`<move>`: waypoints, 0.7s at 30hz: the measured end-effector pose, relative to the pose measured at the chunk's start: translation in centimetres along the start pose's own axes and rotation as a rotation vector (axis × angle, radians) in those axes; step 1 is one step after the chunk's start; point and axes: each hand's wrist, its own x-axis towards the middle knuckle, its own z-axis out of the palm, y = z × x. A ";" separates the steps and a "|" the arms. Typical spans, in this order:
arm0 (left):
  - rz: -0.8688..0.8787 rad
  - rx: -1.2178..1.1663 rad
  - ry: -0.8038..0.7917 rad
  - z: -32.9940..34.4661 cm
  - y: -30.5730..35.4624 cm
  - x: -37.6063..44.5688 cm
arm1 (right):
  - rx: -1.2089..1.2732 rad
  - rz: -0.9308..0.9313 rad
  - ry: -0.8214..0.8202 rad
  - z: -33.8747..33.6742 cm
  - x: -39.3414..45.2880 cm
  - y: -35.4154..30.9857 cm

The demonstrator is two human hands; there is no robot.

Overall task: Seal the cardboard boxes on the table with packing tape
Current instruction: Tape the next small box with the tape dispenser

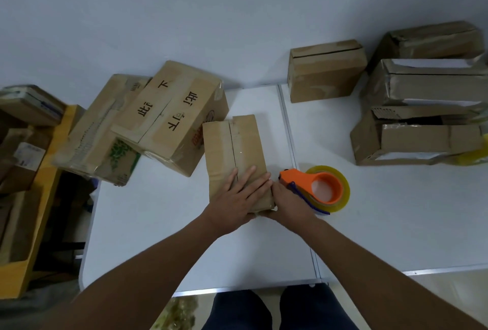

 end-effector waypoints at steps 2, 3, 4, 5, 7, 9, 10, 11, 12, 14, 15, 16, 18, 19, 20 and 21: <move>0.008 -0.111 -0.031 -0.3 -0.2 0.0 | -0.040 -0.011 -0.014 -0.4 -0.7 0.2; 0.001 -0.212 -0.037 -0.6 -0.3 0.1 | -0.048 -0.017 -0.021 -0.8 -1.1 0.3; -0.014 -0.344 -0.043 -1.4 -0.6 0.2 | -0.049 -0.024 -0.012 -1.3 -1.6 0.2; -0.032 -0.473 -0.036 -2.4 -1.1 0.2 | -0.050 -0.034 0.019 -1.8 -2.2 0.0; -0.127 -0.642 0.118 -4.6 -2.0 -0.5 | -0.068 -0.095 0.158 -2.3 -3.1 -0.9; -0.408 -0.798 0.315 -6.1 -2.7 -2.6 | -0.106 -0.198 0.287 -2.3 -3.3 -2.4; -0.601 -0.907 0.389 -6.4 -2.7 -4.0 | -0.128 -0.230 0.281 -2.1 -3.1 -3.5; -0.792 -1.041 0.461 -6.4 -2.4 -5.5 | -0.163 -0.259 0.236 -1.8 -2.7 -4.6; -0.974 -1.197 0.526 -6.0 -2.1 -7.0 | -0.220 -0.294 0.174 -1.4 -2.1 -5.4; -1.269 -1.556 0.574 -4.7 -1.5 -9.2 | -0.376 -0.363 0.080 -0.5 -0.3 -6.8; -1.363 -1.738 0.541 -3.8 -1.3 -9.9 | -0.451 -0.381 0.045 -0.1 0.7 -7.1; -1.425 -1.895 0.481 -3.0 -0.9 -10.5 | -0.522 -0.385 0.013 0.2 1.6 -7.3; -1.483 -2.102 0.386 -1.7 0.0 -11.3 | -0.645 -0.370 -0.030 0.9 2.8 -7.3; -1.487 -2.165 0.384 -1.3 0.6 -11.5 | -0.689 -0.358 -0.034 1.2 3.1 -7.1; -1.479 -2.202 0.401 -0.9 1.0 -11.6 | -0.722 -0.348 -0.027 1.4 3.1 -7.0; -1.463 -2.218 0.426 -0.7 1.4 -11.7 | -0.748 -0.340 -0.016 1.6 3.1 -7.0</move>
